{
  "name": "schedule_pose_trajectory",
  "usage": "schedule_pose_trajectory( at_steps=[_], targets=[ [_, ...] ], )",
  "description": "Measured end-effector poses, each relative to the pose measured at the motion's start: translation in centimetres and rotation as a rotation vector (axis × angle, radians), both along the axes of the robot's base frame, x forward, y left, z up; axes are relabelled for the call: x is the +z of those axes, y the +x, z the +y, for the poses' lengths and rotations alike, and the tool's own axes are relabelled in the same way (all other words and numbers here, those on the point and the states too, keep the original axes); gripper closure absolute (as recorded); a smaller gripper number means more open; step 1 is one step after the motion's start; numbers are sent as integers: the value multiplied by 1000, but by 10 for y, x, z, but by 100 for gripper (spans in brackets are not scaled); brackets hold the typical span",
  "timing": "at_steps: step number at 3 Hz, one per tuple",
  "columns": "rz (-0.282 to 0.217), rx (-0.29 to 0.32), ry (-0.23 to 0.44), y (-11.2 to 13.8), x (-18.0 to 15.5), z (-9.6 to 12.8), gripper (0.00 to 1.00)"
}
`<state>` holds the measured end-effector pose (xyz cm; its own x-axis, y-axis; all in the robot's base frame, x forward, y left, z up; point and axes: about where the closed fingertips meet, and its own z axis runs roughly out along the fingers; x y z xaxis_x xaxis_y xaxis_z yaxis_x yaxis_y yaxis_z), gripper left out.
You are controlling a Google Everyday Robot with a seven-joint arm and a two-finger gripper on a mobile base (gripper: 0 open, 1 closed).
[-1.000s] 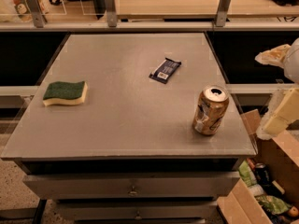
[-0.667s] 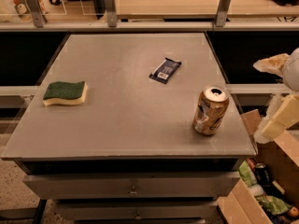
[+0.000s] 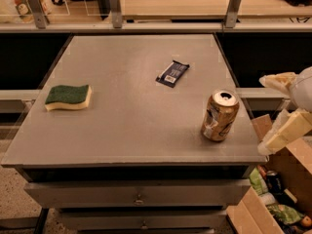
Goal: Move orange can near rxbar blueberry
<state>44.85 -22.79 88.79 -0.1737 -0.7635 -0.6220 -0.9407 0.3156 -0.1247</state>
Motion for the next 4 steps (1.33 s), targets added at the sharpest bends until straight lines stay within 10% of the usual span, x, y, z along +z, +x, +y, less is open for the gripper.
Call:
schedule_pose_trajectory(
  at_steps=[3, 4],
  targets=[
    [-145, 115, 360, 11, -26, 29, 0],
    [-204, 175, 440, 15, -22, 49, 18]
  ],
)
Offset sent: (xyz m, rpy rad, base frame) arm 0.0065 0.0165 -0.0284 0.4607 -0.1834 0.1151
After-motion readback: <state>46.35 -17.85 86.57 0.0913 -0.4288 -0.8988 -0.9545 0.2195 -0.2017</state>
